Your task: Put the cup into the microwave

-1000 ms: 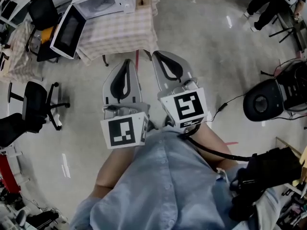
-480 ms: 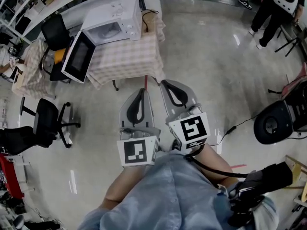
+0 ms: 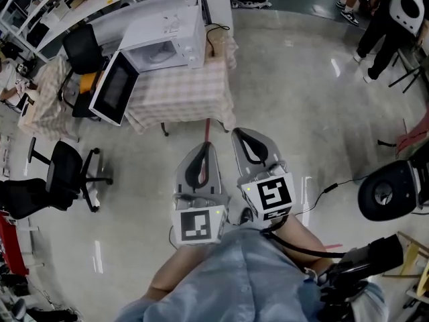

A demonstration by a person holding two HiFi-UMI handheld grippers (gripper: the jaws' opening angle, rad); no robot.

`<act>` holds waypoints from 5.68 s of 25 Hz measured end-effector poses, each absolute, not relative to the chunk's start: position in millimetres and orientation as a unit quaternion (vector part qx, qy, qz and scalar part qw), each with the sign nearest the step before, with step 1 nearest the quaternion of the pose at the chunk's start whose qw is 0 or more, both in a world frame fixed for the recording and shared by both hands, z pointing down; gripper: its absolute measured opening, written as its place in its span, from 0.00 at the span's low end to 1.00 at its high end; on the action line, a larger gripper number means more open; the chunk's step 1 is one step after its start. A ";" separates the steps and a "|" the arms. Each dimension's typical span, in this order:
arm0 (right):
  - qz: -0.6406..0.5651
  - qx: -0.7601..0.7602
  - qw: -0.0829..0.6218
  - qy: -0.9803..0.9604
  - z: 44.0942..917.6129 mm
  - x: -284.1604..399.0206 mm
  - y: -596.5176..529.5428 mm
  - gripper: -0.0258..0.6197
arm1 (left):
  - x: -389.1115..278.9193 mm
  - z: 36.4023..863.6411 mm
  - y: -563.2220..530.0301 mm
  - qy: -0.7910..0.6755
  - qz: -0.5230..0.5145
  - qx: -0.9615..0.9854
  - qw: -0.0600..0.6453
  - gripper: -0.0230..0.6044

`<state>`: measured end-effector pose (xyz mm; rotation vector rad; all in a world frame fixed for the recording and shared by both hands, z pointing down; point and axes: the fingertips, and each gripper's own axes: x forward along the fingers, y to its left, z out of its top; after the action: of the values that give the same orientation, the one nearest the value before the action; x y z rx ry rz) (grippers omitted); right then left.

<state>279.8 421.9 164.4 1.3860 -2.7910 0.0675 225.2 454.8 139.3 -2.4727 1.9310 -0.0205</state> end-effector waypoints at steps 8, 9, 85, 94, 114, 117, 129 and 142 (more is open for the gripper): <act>0.028 0.438 0.016 -0.898 171.7 246.9 375.8 0.04 | 194.0 146.8 404.7 0.613 -0.007 -0.790 -0.004 0.05; 0.029 0.439 0.016 -0.898 173.3 242.5 367.1 0.04 | 189.1 149.1 396.5 0.613 -0.007 -0.790 -0.008 0.05; 0.050 0.442 0.008 -0.896 169.8 157.2 -52.6 0.04 | 103.2 141.2 -11.4 0.615 -0.032 -0.788 0.002 0.05; 0.029 0.414 0.006 -0.910 162.6 134.3 -71.7 0.04 | 74.8 134.1 -20.6 0.652 -0.018 -0.758 0.007 0.05; 0.056 0.409 0.049 -0.909 204.2 91.6 -122.5 0.04 | 29.7 169.4 -85.2 0.650 -0.015 -0.759 -0.040 0.05; 0.059 0.401 0.051 -0.913 208.5 83.7 -125.1 0.05 | 24.5 173.8 -90.5 0.650 -0.014 -0.758 -0.049 0.05; 0.072 0.378 0.061 -0.921 222.0 61.2 -138.2 0.39 | 5.0 186.8 -106.2 0.661 -0.014 -0.747 -0.068 0.05; 0.077 0.362 0.087 -0.925 243.6 29.0 -166.9 0.66 | -30.0 209.4 -132.3 0.671 -0.015 -0.735 -0.099 0.05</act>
<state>29.0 -166.9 243.6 1.0785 -2.7541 0.2284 -30.0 -132.3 209.4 -2.4677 2.2513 -0.0504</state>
